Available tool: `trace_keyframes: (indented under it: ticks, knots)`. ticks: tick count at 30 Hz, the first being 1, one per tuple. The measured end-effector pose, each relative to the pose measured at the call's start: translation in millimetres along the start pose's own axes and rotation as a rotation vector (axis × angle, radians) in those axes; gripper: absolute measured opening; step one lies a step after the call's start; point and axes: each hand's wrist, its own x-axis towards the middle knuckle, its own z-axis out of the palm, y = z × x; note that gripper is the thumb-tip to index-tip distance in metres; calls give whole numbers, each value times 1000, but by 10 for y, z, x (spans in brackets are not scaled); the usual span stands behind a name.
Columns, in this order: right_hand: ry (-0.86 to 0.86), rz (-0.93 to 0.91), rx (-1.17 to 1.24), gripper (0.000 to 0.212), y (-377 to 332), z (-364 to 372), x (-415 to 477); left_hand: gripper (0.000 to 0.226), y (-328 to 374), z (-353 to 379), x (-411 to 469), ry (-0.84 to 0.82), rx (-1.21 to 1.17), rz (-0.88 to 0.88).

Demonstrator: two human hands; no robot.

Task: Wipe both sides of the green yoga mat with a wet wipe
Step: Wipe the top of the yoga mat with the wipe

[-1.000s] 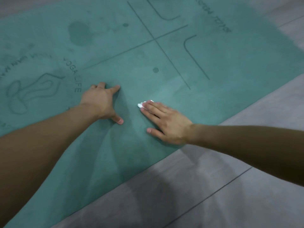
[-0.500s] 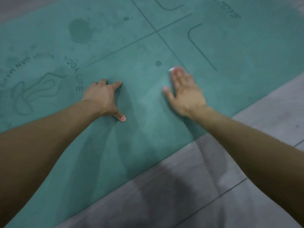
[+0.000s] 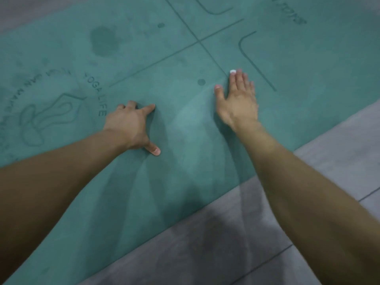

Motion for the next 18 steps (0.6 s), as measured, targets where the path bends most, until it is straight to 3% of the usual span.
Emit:
trace_keyframes:
  ticks: [2,4,5,6,7,10,12,13,16,18]
  knots:
    - [-22,-241,-5,86,-342,158,-345,155,-6,-2,-19,-10,22,11]
    - [-121,-720,-14,81,-530,305,-766,154,-30,0,-35,-18,48,22]
    - [-143,-876,-66,76,-513,324,-803,153,-37,-4,-32,-17,58,28]
    - [-115,-915,-96,72,-439,283,-681,153,-35,-10,-25,-18,63,36]
    - [-55,-815,-105,70,-330,235,-472,153,-29,-12,-19,-21,65,41]
    - [99,-153,-75,78,101,13,126,152,1,-17,-10,-16,31,23]
    - [67,24,-25,83,26,8,140,150,1,-6,-20,-16,-21,10]
    - [68,-34,-14,85,-127,92,27,150,-2,4,-26,-10,-35,10]
    - [-40,-598,10,82,-574,352,-534,151,-23,4,-27,7,-20,19]
    - [-84,-811,-56,74,-580,356,-568,151,-37,6,-17,9,-9,17]
